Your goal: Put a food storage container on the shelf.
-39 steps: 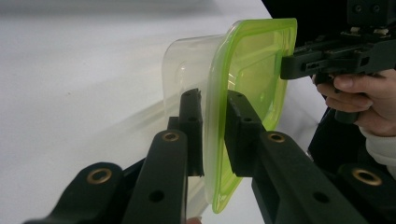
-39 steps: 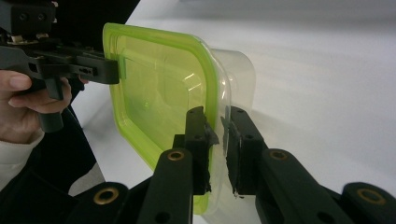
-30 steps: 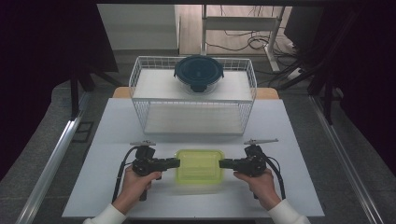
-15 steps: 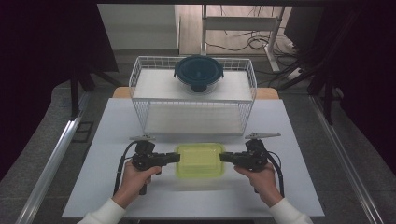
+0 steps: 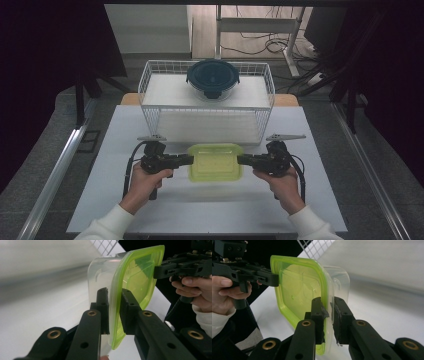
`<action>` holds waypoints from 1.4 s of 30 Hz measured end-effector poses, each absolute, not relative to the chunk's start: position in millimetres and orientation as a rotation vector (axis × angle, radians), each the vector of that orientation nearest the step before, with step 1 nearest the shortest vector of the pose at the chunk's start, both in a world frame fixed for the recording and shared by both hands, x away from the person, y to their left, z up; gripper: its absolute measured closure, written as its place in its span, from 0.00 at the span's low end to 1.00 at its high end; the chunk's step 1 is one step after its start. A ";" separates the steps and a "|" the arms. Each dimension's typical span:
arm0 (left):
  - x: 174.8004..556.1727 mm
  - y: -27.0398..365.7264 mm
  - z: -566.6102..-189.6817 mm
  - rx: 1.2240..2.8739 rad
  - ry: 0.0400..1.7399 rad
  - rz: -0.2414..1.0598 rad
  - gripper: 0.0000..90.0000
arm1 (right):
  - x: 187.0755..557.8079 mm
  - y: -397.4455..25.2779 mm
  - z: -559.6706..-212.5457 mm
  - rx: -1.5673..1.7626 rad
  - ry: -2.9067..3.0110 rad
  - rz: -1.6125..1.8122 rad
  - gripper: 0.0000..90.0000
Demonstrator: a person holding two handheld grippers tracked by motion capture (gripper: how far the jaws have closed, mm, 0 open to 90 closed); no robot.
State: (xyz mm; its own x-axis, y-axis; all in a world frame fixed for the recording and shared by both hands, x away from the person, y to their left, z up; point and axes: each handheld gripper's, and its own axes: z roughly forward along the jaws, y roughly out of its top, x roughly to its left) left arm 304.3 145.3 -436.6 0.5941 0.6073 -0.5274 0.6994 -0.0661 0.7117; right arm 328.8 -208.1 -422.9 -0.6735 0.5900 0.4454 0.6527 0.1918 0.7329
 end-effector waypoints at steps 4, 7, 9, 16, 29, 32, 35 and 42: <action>311.4 146.1 -420.8 1.753 1.057 -0.078 0.88 | 334.8 -206.8 -413.0 -1.241 -2.378 -1.534 0.88; 315.7 147.0 -409.9 1.752 1.041 -0.058 0.88 | 338.6 -207.1 -405.8 -1.239 -2.354 -1.551 0.88; 317.5 146.3 -403.4 1.749 1.035 -0.050 0.89 | 340.0 -207.3 -398.9 -1.236 -2.355 -1.563 0.88; 324.9 145.9 -381.6 1.716 1.013 -0.039 0.89 | 345.0 -208.4 -367.9 -1.214 -2.400 -1.592 0.88; 342.0 148.9 -344.9 1.695 0.977 -0.001 0.89 | 358.8 -204.6 -322.2 -1.189 -2.455 -1.640 0.88; 345.2 149.2 -337.6 1.700 0.969 0.015 0.89 | 362.4 -203.3 -315.0 -1.189 -2.480 -1.635 0.88; 350.2 150.8 -329.6 1.695 0.957 0.022 0.89 | 364.7 -201.5 -305.7 -1.186 -2.496 -1.642 0.88; 361.6 153.1 -307.6 1.684 0.943 0.036 0.89 | 374.4 -199.9 -280.8 -1.176 -2.490 -1.678 0.88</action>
State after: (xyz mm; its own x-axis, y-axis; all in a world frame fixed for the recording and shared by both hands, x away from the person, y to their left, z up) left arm 361.6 153.1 -307.6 0.6769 0.5937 -0.4351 0.5586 -0.0293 0.8289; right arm 374.4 -199.9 -280.8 -0.7309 0.6057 0.3146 0.5191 0.1940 0.8324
